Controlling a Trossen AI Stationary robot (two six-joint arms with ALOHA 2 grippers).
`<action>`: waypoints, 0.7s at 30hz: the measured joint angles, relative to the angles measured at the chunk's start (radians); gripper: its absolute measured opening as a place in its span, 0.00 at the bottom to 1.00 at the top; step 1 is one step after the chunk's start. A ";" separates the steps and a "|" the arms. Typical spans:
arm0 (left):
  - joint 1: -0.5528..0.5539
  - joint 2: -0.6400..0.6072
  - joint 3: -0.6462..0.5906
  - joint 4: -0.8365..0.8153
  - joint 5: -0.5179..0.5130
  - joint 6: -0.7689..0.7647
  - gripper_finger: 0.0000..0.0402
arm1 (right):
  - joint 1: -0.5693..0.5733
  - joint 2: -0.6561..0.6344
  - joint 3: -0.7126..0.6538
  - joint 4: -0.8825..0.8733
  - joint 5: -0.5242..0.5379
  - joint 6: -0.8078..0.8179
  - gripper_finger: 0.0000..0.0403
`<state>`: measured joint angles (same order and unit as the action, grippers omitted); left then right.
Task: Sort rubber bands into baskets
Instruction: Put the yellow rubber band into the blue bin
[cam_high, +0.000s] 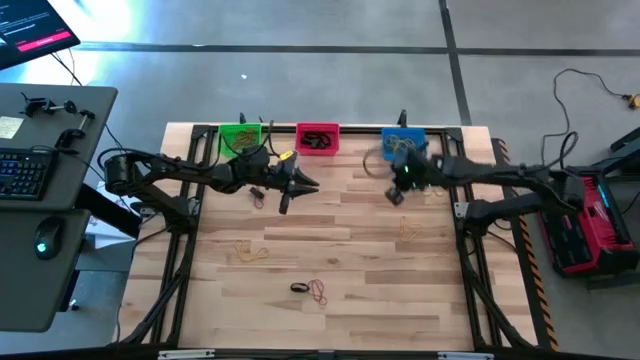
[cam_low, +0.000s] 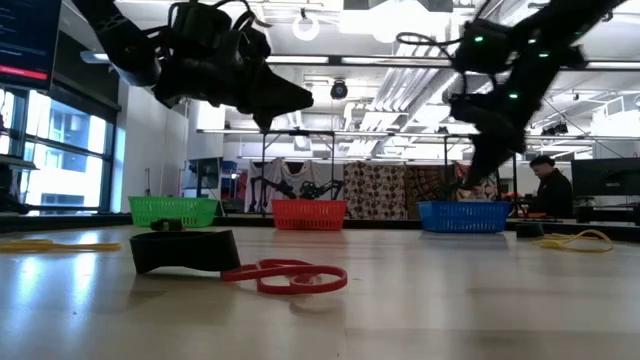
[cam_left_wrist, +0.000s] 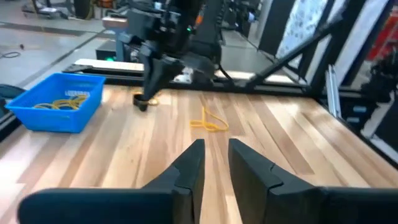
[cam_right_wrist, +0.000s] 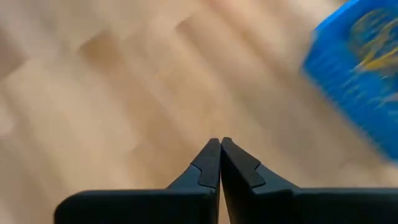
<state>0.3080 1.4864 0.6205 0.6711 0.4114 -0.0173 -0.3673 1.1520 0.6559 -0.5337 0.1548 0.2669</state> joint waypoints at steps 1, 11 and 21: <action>-0.007 0.000 0.000 -0.005 0.000 0.010 0.14 | 0.038 -0.020 -0.028 0.000 -0.007 0.031 0.00; -0.077 0.005 0.000 0.015 -0.054 0.073 0.06 | 0.368 -0.112 -0.118 -0.024 -0.028 0.282 0.01; -0.099 0.092 0.000 0.147 -0.035 0.057 0.00 | 0.508 -0.103 -0.119 -0.163 0.081 0.445 0.31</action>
<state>0.2086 1.5780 0.6205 0.8176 0.3765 0.0393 0.1406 1.0489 0.5373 -0.6972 0.2356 0.7119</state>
